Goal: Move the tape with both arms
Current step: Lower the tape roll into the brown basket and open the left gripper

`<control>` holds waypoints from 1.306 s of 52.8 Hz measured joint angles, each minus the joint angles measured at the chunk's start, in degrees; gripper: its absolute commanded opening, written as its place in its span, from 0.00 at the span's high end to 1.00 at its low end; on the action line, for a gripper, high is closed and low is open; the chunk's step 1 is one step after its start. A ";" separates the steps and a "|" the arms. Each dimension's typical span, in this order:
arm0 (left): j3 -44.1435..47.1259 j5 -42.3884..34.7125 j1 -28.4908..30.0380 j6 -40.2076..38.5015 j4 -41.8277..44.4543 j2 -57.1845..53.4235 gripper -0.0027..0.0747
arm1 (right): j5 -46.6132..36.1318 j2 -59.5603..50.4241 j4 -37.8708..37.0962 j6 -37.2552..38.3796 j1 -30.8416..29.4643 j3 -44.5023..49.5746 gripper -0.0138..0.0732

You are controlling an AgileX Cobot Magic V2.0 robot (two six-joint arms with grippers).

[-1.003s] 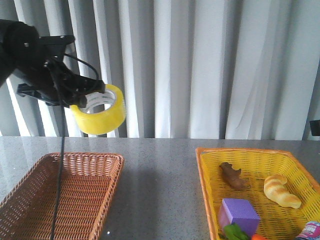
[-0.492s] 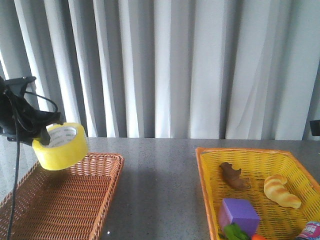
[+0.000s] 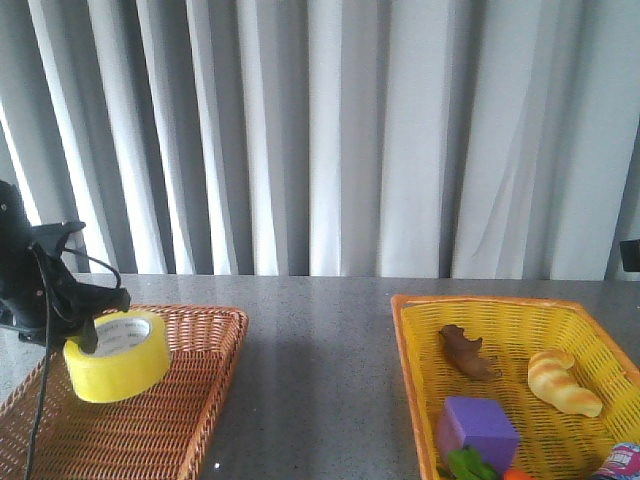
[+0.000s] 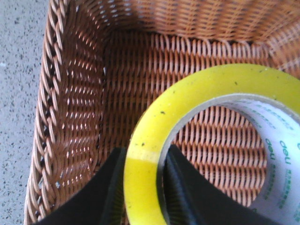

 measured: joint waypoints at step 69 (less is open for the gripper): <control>1.68 0.16 -1.34 8.73 -1.69 4.96 0.53 | 0.00 0.00 0.00 0.00 0.00 0.00 0.85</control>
